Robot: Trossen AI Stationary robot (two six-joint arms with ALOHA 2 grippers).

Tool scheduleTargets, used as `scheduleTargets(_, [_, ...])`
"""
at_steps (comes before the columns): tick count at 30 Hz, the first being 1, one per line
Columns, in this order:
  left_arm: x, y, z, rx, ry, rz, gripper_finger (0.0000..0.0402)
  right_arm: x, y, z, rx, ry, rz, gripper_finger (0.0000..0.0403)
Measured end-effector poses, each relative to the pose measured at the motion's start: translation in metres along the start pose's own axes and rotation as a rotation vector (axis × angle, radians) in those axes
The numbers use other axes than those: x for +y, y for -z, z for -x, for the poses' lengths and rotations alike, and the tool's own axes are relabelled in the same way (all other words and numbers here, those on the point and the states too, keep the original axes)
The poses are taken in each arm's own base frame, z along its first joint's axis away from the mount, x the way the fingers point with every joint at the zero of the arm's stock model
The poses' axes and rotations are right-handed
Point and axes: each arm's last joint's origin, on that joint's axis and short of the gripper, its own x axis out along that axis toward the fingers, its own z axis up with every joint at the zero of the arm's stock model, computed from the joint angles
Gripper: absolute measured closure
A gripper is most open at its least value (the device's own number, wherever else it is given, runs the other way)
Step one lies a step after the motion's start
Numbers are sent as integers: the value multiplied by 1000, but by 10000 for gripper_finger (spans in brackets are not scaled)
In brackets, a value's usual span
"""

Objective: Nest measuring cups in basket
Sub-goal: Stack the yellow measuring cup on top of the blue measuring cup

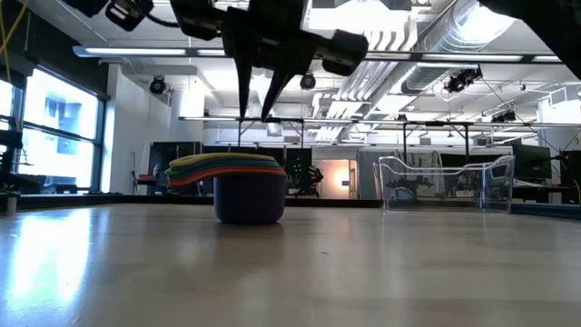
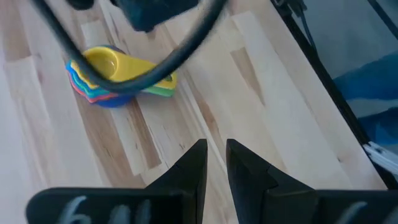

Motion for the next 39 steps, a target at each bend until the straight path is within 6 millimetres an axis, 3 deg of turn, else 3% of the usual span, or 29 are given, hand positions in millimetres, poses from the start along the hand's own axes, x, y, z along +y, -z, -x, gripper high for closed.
scheduleTargets(7, [9,8,-31,-71,-32,-4,353,-1,15,-4,-33,6,-25,329])
scheduleTargets(19, [27,37,-75,-114,-140,2,353,-10,15,-28,-51,78,-109,329])
scheduleTargets(26, [31,54,-96,-163,-164,-20,353,-4,14,-46,-81,-26,-178,329])
scheduleTargets(39, [38,55,-125,-147,-142,-16,353,-6,29,-53,-109,-42,-273,329])
